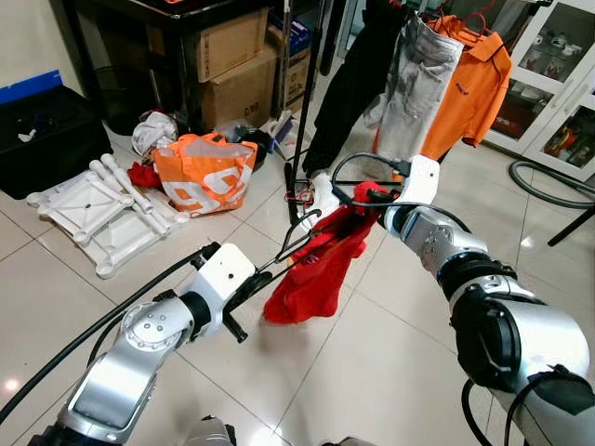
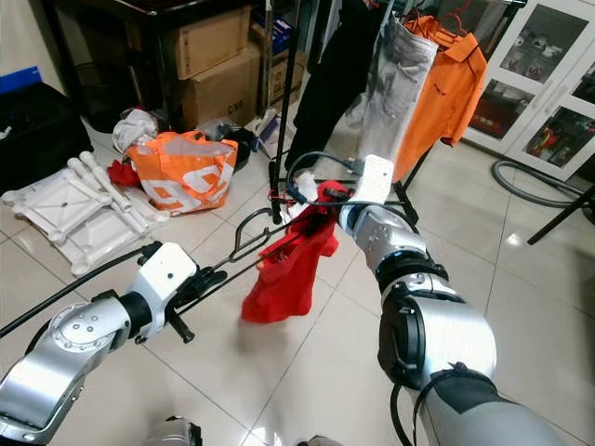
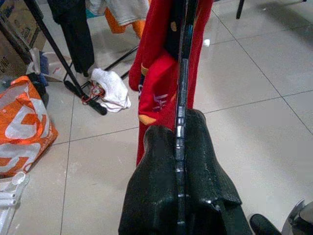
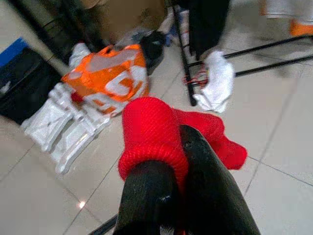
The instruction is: Hang hanger
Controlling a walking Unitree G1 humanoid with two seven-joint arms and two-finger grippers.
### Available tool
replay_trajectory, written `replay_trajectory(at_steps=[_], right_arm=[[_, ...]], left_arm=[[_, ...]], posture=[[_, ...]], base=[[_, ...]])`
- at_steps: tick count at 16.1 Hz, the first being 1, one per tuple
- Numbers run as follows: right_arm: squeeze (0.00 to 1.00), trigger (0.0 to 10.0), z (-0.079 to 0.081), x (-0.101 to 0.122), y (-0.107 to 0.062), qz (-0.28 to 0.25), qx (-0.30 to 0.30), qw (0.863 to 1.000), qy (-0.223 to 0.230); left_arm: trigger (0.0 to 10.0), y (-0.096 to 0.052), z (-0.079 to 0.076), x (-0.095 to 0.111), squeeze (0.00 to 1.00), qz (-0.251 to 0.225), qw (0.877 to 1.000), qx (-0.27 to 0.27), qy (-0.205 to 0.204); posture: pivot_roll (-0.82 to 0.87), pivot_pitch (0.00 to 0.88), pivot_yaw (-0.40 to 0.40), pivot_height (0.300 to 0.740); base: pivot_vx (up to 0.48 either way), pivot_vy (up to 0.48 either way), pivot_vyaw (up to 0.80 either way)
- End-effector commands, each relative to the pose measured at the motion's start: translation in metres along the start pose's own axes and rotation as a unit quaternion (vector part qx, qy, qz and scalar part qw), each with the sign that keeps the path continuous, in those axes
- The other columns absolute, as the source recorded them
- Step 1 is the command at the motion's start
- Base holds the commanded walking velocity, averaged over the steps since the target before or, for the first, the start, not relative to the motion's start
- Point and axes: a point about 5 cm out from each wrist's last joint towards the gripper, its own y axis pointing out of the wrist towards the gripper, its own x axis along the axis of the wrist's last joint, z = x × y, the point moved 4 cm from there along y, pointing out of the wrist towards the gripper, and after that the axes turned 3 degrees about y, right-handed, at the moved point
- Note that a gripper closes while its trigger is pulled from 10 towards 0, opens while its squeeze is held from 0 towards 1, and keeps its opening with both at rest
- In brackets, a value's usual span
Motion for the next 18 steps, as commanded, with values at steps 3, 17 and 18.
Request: replay_trajectory(at_steps=[3, 17, 18], right_arm=[[0.00, 0.0, 0.012, -0.005, -0.001, 0.019, 0.051, 0.997, -0.049], [0.00, 0.0, 0.038, 0.006, -0.010, 0.045, 0.161, 0.986, -0.023], [0.00, 0.0, 0.038, 0.008, -0.010, 0.044, 0.156, 0.987, -0.008]], left_arm=[[10.0, 0.006, 0.003, 0.000, 0.00, -0.006, 1.000, -0.001, 0.023], [10.0, 0.035, 0.034, -0.006, 0.00, -0.041, 0.969, 0.149, 0.192], [10.0, 0.036, 0.034, -0.003, 0.00, -0.047, 0.966, 0.156, 0.200]], posture=[[0.12, 0.057, -0.143, 0.740], [0.11, 0.064, -0.153, 0.740], [0.11, 0.064, -0.153, 0.740]], base=[[0.000, 0.000, 0.00], [0.000, 0.000, 0.00], [0.000, 0.000, 0.00]])
